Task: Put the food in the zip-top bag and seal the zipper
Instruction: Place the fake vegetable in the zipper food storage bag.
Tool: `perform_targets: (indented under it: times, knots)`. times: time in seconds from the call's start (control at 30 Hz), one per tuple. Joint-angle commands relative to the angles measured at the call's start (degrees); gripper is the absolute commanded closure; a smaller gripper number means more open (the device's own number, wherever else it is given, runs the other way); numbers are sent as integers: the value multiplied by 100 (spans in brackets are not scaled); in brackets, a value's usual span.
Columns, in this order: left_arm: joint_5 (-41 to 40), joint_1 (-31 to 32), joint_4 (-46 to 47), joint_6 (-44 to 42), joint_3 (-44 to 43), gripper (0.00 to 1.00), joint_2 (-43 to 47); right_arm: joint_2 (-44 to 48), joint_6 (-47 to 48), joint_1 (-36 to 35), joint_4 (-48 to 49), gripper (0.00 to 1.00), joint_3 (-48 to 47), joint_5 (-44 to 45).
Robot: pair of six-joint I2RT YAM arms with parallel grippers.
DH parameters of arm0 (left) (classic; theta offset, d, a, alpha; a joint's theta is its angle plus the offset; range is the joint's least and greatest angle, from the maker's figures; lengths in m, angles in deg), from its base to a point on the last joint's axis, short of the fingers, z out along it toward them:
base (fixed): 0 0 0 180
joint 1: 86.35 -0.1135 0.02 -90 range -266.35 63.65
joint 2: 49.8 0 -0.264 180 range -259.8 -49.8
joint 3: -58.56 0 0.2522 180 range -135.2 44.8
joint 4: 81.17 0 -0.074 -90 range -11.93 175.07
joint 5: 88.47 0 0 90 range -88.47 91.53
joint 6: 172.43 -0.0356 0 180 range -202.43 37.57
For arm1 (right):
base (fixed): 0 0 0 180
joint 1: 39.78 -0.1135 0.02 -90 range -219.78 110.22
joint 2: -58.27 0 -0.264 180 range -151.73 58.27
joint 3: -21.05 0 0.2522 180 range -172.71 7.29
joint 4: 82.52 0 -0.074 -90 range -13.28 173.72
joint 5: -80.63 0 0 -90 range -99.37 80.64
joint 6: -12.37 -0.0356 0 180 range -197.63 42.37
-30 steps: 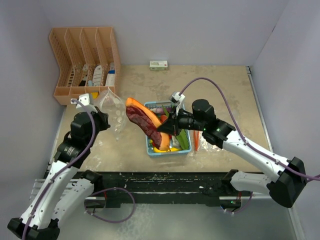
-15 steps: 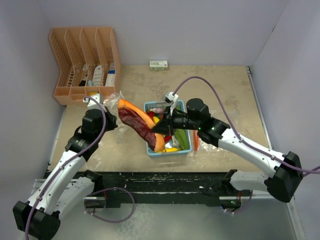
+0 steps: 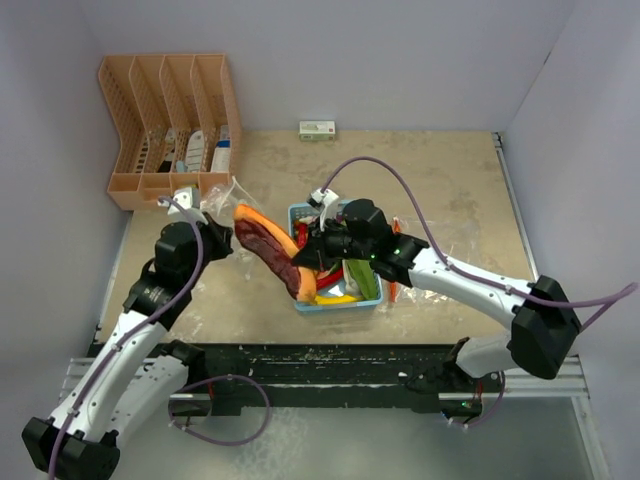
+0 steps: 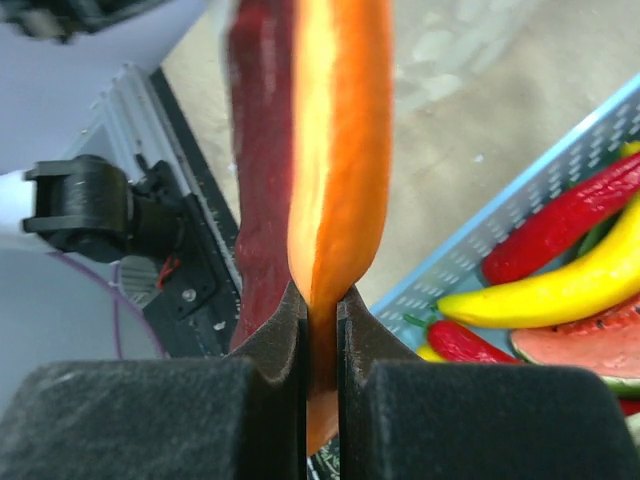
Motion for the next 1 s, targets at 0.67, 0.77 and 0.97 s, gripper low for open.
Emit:
perform_targets:
  times: [0.67, 0.77, 0.97]
  knots:
    - [1029, 29, 448, -422, -511, 100, -306, -840, 966, -285, -1955, 100, -2005, 1005]
    - [851, 33, 458, -468, -580, 100, -129, -823, 993, -318, -2079, 100, -1976, 1030]
    - [793, 33, 437, -554, -720, 100, -42, -988, 1133, -487, -2488, 100, -2160, 1165]
